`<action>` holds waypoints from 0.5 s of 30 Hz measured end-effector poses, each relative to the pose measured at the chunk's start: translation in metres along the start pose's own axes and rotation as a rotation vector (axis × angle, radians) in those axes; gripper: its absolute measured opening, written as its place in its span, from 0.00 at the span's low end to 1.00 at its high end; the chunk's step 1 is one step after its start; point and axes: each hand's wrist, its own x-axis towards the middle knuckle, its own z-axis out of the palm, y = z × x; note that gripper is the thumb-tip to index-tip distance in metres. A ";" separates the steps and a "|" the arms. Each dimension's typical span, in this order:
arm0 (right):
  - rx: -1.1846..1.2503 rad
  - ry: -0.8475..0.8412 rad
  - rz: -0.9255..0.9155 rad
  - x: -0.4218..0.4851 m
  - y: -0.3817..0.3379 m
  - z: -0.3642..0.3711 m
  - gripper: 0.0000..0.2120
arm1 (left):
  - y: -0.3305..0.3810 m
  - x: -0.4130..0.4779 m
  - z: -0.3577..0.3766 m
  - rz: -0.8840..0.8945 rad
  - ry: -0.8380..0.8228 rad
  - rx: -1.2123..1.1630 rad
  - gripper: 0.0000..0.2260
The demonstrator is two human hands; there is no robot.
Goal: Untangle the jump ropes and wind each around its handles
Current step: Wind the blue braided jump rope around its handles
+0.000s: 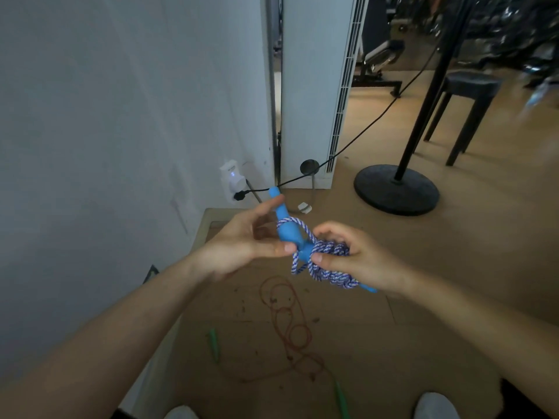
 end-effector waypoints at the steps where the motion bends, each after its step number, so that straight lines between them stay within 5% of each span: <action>1: 0.015 -0.001 0.009 0.000 -0.001 0.000 0.13 | 0.000 0.000 -0.001 0.024 -0.002 0.044 0.41; 9: -0.076 -0.027 -0.060 -0.001 -0.005 0.005 0.13 | 0.002 -0.006 0.004 0.180 0.113 0.082 0.22; 15: -0.184 -0.112 -0.074 -0.004 -0.011 0.009 0.14 | -0.005 -0.003 0.001 0.167 0.244 0.320 0.10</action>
